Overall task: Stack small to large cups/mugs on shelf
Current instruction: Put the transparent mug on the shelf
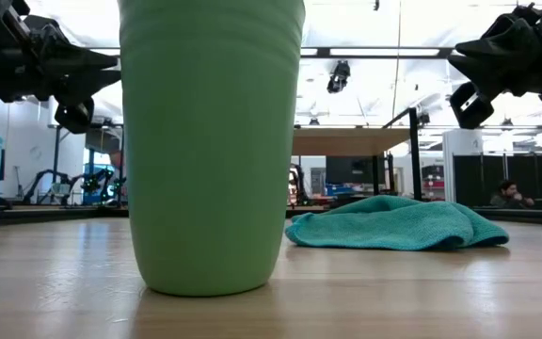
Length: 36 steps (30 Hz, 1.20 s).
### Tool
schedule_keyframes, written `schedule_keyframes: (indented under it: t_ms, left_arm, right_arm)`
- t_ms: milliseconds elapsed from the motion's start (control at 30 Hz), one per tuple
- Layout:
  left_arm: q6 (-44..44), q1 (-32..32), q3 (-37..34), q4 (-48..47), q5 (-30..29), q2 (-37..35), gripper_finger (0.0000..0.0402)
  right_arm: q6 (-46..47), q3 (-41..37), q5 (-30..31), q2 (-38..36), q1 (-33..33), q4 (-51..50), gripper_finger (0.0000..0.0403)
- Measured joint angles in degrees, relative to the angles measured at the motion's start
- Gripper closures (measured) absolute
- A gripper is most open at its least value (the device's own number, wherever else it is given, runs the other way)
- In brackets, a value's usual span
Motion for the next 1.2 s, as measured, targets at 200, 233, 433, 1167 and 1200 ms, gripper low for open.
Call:
schedule_keyframes:
  t_ms: [200,233,433,1167,1200]
  left_arm:
    - [0.0,0.0,0.0,0.0,-0.02,-0.02,0.0317]
    - [0.0,0.0,0.0,-0.02,0.0,0.0,0.0317]
    - [0.0,-0.01,0.0,-0.02,-0.02,-0.02,0.0317]
    - [-1.34,0.02,2.95,2.1,-2.03,0.64,0.0317]
    - [-1.32,0.02,4.18,2.47,-1.61,1.13,0.0317]
  right_arm:
    - [0.47,-0.01,2.83,0.02,0.0,-0.01,0.0346]
    - [0.47,-0.01,2.9,0.02,0.0,0.03,0.0346]
    - [-0.6,-0.01,3.02,0.02,-0.01,0.07,0.0346]
    - [-30.37,35.9,19.69,22.32,-0.01,-24.62,0.0346]
    - [-30.52,37.45,20.24,24.28,-0.02,-24.85,0.0346]
